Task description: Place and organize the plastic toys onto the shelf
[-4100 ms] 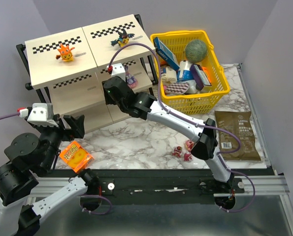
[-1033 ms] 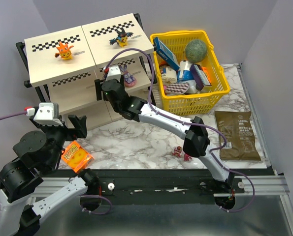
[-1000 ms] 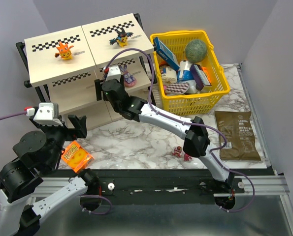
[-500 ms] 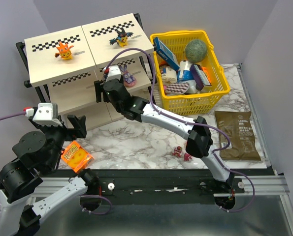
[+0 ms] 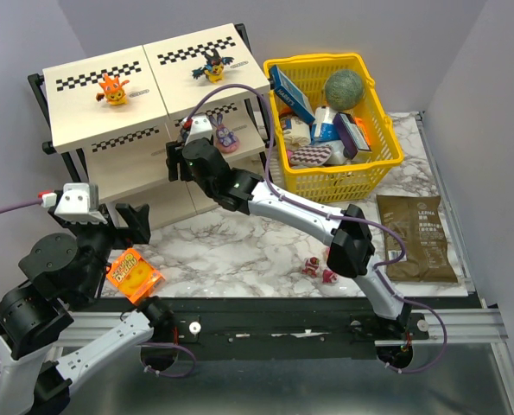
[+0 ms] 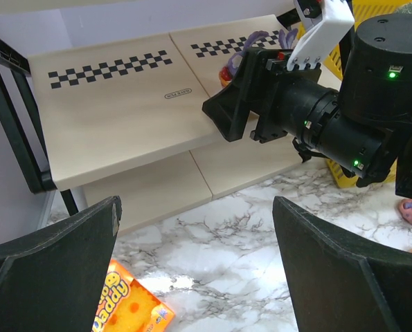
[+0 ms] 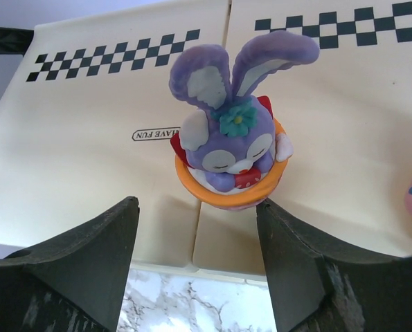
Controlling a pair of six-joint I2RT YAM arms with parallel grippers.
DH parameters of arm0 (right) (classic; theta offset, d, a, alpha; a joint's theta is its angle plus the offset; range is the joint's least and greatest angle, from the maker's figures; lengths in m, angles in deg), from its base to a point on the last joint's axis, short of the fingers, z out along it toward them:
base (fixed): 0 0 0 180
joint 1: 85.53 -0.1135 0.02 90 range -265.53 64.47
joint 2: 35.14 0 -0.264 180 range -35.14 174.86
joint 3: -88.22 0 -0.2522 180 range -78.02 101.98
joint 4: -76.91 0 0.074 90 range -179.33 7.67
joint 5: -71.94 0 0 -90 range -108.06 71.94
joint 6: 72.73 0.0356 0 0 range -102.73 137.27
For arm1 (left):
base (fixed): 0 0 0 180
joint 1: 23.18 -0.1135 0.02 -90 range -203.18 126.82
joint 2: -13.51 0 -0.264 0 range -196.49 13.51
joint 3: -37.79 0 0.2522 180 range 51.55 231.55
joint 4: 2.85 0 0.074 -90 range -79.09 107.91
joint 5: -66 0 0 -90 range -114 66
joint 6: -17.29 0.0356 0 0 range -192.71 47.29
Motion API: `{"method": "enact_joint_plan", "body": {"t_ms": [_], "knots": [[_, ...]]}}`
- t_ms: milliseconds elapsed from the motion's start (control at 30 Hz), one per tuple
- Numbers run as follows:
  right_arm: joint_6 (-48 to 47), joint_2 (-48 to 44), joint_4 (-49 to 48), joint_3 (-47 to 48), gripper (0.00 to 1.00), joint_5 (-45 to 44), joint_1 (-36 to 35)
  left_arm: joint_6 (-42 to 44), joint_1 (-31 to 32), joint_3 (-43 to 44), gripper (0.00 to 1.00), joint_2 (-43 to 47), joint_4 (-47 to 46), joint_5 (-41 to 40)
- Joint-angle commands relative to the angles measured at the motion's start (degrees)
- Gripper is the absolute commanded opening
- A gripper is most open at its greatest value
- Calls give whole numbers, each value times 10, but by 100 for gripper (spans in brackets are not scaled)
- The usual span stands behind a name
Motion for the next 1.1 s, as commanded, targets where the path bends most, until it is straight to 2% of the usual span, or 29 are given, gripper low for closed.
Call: {"method": "enact_joint_plan", "body": {"t_ms": [0, 400, 567, 867, 1067], "knots": [[9, -28, 6, -7, 75, 16, 1, -7, 0, -7, 99, 12, 3, -11], [21, -60, 1, -38, 74, 22, 1, -10, 0, -14, 99, 13, 0, -8], [9, -95, -9, -106, 78, 22, 0, -10, 0, -11, 99, 14, -1, -9], [-13, -228, -81, -268, 80, 47, -3, -13, 0, -6, 99, 15, -1, -11], [-7, -325, -46, -347, 81, 13, -3, -20, 0, -2, 99, 16, 1, -1]]}}
